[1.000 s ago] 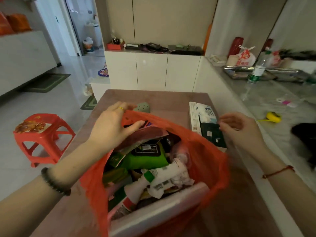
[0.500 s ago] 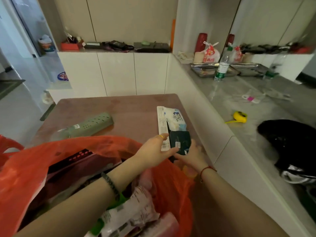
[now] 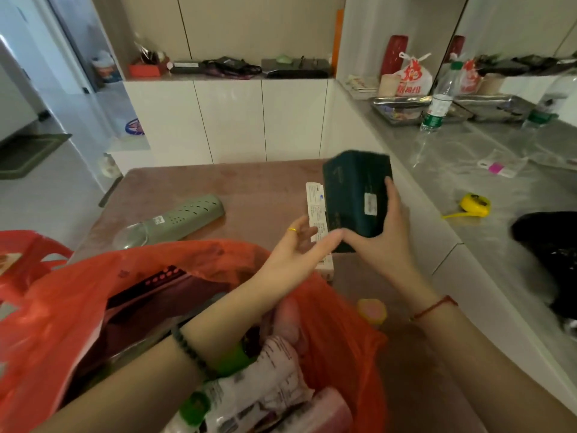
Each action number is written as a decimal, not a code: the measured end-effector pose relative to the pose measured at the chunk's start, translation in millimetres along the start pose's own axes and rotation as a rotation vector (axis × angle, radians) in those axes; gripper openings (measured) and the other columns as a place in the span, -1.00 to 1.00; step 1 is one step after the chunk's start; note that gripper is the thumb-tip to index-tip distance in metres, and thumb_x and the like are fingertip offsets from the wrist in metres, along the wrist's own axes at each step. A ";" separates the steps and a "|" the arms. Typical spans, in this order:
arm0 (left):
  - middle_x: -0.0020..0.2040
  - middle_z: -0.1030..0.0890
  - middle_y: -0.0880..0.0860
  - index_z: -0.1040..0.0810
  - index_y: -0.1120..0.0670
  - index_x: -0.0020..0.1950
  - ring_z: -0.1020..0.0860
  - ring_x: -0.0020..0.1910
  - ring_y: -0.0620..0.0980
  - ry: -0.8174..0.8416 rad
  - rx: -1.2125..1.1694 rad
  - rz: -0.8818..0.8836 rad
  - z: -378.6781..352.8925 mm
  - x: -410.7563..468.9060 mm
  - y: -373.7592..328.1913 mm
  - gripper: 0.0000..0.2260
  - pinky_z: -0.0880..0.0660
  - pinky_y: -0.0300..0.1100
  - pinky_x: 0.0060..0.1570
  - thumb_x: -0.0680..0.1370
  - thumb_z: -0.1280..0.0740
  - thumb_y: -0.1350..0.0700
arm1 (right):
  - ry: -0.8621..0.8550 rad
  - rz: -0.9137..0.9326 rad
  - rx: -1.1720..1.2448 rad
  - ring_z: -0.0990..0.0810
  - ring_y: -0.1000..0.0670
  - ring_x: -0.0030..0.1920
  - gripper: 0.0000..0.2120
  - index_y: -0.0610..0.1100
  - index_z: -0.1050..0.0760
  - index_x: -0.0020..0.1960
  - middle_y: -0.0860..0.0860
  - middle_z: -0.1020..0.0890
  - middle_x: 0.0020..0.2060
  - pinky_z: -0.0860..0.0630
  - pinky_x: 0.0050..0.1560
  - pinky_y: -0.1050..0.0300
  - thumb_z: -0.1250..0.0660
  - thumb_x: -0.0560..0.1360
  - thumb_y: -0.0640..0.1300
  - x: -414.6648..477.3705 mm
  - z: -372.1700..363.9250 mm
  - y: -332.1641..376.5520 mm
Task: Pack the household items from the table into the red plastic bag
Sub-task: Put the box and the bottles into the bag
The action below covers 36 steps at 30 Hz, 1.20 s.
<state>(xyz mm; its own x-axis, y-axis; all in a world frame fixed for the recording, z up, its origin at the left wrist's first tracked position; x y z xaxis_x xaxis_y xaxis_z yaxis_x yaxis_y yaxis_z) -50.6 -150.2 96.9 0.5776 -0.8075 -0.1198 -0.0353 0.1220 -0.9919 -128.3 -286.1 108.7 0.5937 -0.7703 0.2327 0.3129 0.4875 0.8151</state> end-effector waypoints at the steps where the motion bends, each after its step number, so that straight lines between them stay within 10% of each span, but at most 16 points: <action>1: 0.29 -0.39 -0.10 -0.08 -0.01 0.48 -0.45 0.24 -0.16 0.001 -0.105 -0.013 0.0 -4.3 -8.3 -0.30 -0.46 -0.38 0.13 0.45 -0.37 -0.04 | -0.029 0.146 -0.048 -0.25 0.08 0.26 0.02 0.06 0.07 0.50 -0.08 -0.24 0.36 -0.28 0.20 0.13 -0.52 0.26 0.01 -14.9 10.5 34.9; 5: 0.19 -0.61 0.04 -0.27 -0.04 0.37 -0.62 0.11 -0.02 -0.133 -0.366 -0.085 21.7 -31.7 -31.5 -0.21 -0.57 -0.03 0.09 0.21 -0.52 -0.08 | 0.091 0.592 -0.287 -0.27 -0.02 0.37 -0.08 0.13 0.05 0.47 0.00 -0.20 0.42 -0.29 0.33 0.03 -0.34 0.25 0.24 -85.5 9.7 129.4; 9: 0.15 -0.63 -0.01 -0.35 -0.02 0.33 -0.63 0.07 -0.02 -0.236 -0.276 -0.089 64.0 -67.5 -19.6 -0.25 -0.57 -0.02 0.06 0.21 -0.55 -0.09 | 0.329 0.251 0.115 -0.24 0.14 0.42 -0.27 0.11 -0.06 0.47 0.12 -0.24 0.45 -0.26 0.40 0.14 -0.34 0.42 0.14 -92.8 1.5 103.4; 15: 0.13 -0.63 -0.03 -0.38 -0.10 0.29 -0.61 0.06 -0.02 -0.240 -0.195 0.112 85.0 -101.5 27.8 -0.36 -0.50 -0.02 0.17 0.25 -0.44 -0.18 | 0.574 -0.136 -0.643 -0.43 -0.15 0.31 -0.41 -0.18 -0.22 0.40 -0.13 -0.42 0.32 -0.41 0.20 0.01 -0.29 0.48 0.05 -102.8 -44.8 -10.1; 18: -0.04 -0.71 0.08 -0.67 0.04 0.01 -0.68 -0.11 0.03 -0.065 -0.287 0.351 67.5 -110.6 50.2 -0.62 -0.59 -0.10 -0.02 0.36 -0.34 -0.17 | 0.435 -0.176 -0.483 -0.61 -0.19 0.00 -0.84 -0.21 -0.54 -0.04 -0.16 -0.63 -0.07 -0.45 -0.14 0.07 -0.24 0.49 -0.16 -87.3 -40.0 -24.9; 24: -0.28 -0.70 0.01 -0.57 0.08 -0.11 -0.65 -0.29 -0.08 0.344 0.031 0.704 29.8 -124.9 88.7 -0.67 -0.56 -0.26 -0.19 0.42 -0.28 -0.18 | 0.246 -0.126 -0.246 -0.52 0.01 -0.13 -0.78 -0.18 -0.62 0.00 -0.05 -0.61 -0.12 -0.41 -0.12 0.15 -0.23 0.54 -0.11 -68.8 -10.8 9.7; 31: -0.12 -0.64 0.13 -0.55 0.13 -0.03 -0.59 -0.12 0.08 0.161 0.031 0.710 47.1 -87.1 85.3 -0.57 -0.46 -0.04 0.14 0.32 -0.40 -0.19 | 0.148 -0.079 -0.064 -0.53 0.03 -0.25 -0.75 -0.25 -0.62 -0.12 -0.11 -0.62 -0.25 -0.47 -0.23 0.16 -0.25 0.54 -0.11 -73.1 -5.0 25.5; 36: -0.20 -0.59 0.09 -0.51 0.09 -0.12 -0.54 -0.23 0.04 -0.140 -0.037 0.609 81.8 -63.2 77.5 -0.69 -0.45 -0.17 -0.22 0.51 -0.24 -0.16 | 0.122 -0.108 0.130 -0.59 0.02 -0.17 -0.82 -0.20 -0.65 -0.07 -0.04 -0.65 -0.22 -0.47 -0.22 0.21 -0.31 0.51 -0.15 -69.4 -0.8 30.2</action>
<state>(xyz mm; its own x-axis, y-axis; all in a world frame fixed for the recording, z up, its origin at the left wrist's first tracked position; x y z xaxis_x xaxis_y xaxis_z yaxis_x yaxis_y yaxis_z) -23.1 -42.5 31.1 0.5461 -0.5156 -0.6602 -0.4188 0.5145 -0.7482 -159.4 -217.6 116.7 0.6496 -0.7559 0.0812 0.2858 0.3418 0.8953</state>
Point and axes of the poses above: each hand's wrist, its own x-axis towards the middle knuckle, its own z-axis out of the back of the hand, y = z × x, the point moved 9 cm from there along x, towards the middle knuckle
